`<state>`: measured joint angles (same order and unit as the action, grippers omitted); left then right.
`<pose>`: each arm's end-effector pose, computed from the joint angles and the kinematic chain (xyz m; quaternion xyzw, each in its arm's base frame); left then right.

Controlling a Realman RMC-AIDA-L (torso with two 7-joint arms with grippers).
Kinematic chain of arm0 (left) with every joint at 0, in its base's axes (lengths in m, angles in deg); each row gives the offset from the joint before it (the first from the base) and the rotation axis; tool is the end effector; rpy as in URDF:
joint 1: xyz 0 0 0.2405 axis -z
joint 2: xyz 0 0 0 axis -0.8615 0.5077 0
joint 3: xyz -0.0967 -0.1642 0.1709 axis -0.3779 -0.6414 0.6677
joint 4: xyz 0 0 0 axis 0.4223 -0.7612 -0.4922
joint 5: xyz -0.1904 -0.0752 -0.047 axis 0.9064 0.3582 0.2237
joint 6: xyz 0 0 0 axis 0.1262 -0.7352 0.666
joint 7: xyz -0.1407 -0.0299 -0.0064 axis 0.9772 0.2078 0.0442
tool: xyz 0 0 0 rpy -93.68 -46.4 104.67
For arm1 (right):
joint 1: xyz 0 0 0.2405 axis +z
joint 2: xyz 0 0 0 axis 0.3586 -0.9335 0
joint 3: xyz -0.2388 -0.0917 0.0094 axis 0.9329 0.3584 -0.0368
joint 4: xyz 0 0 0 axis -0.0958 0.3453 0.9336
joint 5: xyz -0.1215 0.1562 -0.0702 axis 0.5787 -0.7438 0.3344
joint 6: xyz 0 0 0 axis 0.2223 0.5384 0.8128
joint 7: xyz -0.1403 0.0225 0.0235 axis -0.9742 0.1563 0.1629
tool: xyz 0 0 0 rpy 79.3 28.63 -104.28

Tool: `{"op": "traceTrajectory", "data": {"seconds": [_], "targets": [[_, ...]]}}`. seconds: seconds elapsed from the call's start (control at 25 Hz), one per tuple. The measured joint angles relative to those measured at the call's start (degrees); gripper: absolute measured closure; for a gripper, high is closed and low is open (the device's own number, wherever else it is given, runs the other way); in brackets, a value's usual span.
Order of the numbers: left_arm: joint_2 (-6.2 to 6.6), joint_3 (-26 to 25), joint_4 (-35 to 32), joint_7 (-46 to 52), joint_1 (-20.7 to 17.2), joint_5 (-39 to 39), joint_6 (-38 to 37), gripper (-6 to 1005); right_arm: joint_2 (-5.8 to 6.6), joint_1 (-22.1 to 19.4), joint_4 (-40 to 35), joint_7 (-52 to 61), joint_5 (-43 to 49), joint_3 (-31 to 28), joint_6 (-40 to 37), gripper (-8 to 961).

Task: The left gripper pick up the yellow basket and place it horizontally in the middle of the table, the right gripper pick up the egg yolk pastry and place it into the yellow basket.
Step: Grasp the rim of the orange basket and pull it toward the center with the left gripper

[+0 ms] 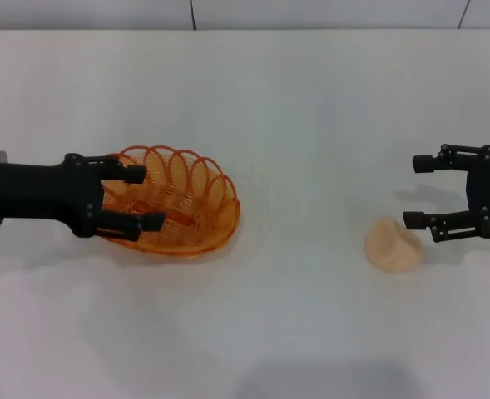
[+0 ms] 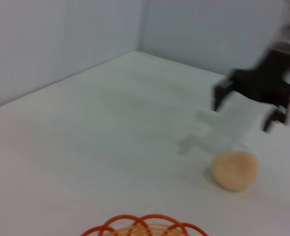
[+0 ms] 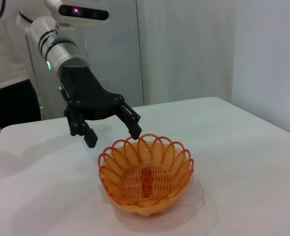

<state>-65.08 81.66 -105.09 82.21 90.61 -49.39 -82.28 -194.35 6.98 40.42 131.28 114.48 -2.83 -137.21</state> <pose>-0.2790 0.3252 0.0361 -0.9668 -0.1860 -0.1543 0.0831 0.2731 0.3357 0.0362 -0.9693 0.0821 0.1940 0.1271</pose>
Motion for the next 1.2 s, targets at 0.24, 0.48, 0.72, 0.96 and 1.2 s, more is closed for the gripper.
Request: {"op": "traceTrajectory", "data": {"seconds": [0.24,0.48,0.72,0.96,1.2], "targets": [[-2.71,1.6,-15.0,22.0,-2.2,-2.8,-2.0,114,-0.48,-0.5,-0.4,-1.2,0.0,0.0,-0.1,100],[-3.18,1.8,-27.3,42.6,-2.3,-6.7,-7.0,114,-0.77,-1.1,-0.4,-2.6,0.0,0.0,-0.1,103],[-2.27,2.4,-32.5,58.8,1.3,-19.5,-5.6,114,-1.29,-1.2,-0.5,-3.8,0.0,0.1,-0.1,106],[-2.64,3.3,-31.6,62.1,4.2,-28.4,-2.6,114,-1.74,-1.0,-0.6,-4.4,0.0,0.3,0.0,109],[-2.46,5.8,-22.8,62.5,5.9,-29.9,4.3,114,-2.6,-1.1,-1.2,-4.6,0.0,0.3,0.3,112]]}}
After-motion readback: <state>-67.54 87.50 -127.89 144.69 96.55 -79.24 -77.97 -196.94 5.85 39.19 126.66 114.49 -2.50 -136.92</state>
